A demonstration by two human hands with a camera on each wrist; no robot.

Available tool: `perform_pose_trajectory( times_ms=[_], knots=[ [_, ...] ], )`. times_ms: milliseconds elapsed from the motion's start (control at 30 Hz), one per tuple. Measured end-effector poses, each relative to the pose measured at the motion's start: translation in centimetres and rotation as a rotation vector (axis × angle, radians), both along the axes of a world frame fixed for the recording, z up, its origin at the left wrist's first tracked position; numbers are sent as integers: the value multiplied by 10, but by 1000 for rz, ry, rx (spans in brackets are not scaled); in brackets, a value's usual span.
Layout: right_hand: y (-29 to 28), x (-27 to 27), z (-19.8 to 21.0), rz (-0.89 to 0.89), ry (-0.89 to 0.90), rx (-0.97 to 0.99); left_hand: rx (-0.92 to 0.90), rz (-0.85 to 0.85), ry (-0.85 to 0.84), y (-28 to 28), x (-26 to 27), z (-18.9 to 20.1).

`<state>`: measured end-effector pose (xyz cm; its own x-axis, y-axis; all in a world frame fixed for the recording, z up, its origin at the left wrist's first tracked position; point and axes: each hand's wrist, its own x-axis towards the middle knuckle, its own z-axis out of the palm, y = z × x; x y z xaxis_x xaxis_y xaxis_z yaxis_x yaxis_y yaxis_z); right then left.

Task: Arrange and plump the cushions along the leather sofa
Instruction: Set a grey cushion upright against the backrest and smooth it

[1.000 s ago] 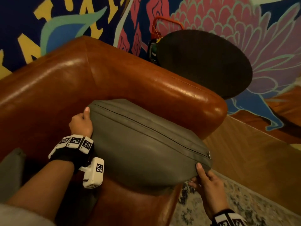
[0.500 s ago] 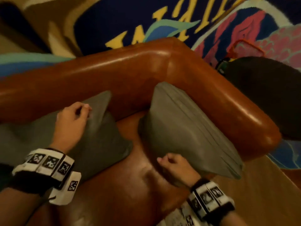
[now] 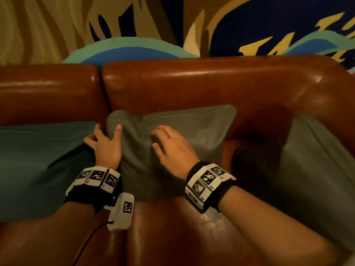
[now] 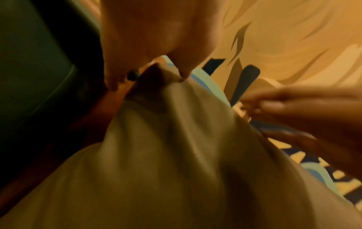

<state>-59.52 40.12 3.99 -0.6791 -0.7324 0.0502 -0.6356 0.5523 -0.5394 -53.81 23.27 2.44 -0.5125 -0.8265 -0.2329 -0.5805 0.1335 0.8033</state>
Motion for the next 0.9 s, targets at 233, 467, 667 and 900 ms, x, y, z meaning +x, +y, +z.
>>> perform_pose_trajectory(
  times_ms=[233, 467, 667, 900],
  knots=[
    [20, -43, -50, -47, 292, 386, -453, 33, -51, -8, -8, -35],
    [108, -71, -39, -378, 261, 444, -796, -117, 5, 8, 3, -43],
    [70, -39, -80, -162, 371, 273, -1128, -841, -16, 31, 8, -84],
    [34, -101, -98, -193, 361, 275, -1141, -744, -52, 4, -52, -105]
  ],
)
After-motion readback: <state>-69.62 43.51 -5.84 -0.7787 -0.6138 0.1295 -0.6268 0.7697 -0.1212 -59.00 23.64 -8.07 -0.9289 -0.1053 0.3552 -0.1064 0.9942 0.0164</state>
